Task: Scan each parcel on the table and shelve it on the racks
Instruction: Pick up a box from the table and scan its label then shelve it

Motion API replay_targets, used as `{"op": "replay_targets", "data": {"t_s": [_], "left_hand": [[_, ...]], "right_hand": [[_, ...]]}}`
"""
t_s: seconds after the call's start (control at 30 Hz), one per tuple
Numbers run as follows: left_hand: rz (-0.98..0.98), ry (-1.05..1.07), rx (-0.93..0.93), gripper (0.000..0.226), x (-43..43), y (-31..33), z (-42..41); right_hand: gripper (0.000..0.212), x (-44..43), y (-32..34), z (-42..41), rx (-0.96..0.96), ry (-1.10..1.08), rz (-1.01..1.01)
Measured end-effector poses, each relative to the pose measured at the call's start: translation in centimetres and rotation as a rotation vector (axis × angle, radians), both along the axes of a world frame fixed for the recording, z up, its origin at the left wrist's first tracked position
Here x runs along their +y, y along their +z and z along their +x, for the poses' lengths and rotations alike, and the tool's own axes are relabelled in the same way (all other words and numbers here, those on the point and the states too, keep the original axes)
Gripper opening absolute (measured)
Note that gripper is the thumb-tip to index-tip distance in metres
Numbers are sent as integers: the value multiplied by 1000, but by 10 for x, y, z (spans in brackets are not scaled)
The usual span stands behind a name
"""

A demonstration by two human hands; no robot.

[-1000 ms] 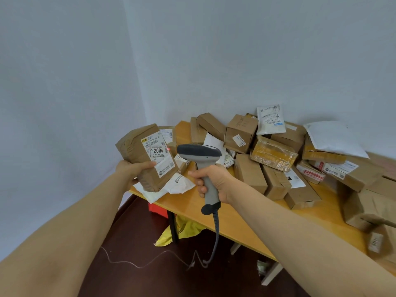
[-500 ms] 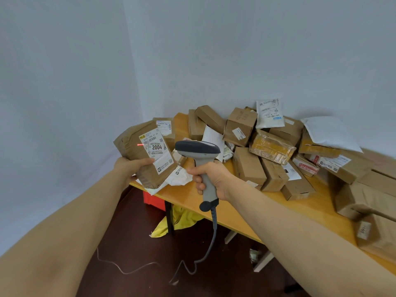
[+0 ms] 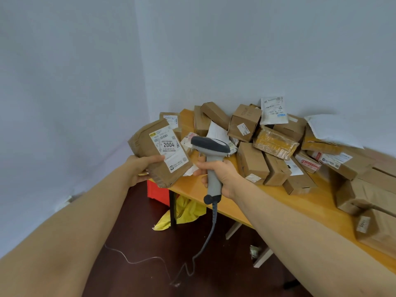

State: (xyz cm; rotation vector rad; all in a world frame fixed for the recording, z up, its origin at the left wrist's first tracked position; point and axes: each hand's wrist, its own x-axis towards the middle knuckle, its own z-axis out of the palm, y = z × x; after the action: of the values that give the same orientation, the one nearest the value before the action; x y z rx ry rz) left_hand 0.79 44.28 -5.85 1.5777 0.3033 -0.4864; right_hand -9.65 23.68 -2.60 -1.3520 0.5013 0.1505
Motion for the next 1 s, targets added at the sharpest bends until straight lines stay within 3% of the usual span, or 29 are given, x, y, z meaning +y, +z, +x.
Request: {"op": "replay_targets", "data": {"t_s": [0.2,0.3,0.57,0.73,0.87,0.93,1.0], "left_hand": [[-144,-66,51,43,19,12,-70],[-146,-52,57,51,30,15,-112],[-198,174,69,32,50,7,-277],[-181,238,59,49,94,5,-392],[-217,264,-2,72,144,15,-477],[-209,341,-41,66,168,24,-517],[-194,462,-86,55,197,33,-556]], "right_hand": [[43,3,-16,-18,17,-41,-42],[49,14,-19,-40,-25,34,24],[35,42,-37,-145,10,359,186],[42,89,-40,-224,36,561,206],[31,144,-26,-272,10,715,220],[27,175,-16,-296,-17,790,233],[40,210,-8,-322,-27,870,236]]}}
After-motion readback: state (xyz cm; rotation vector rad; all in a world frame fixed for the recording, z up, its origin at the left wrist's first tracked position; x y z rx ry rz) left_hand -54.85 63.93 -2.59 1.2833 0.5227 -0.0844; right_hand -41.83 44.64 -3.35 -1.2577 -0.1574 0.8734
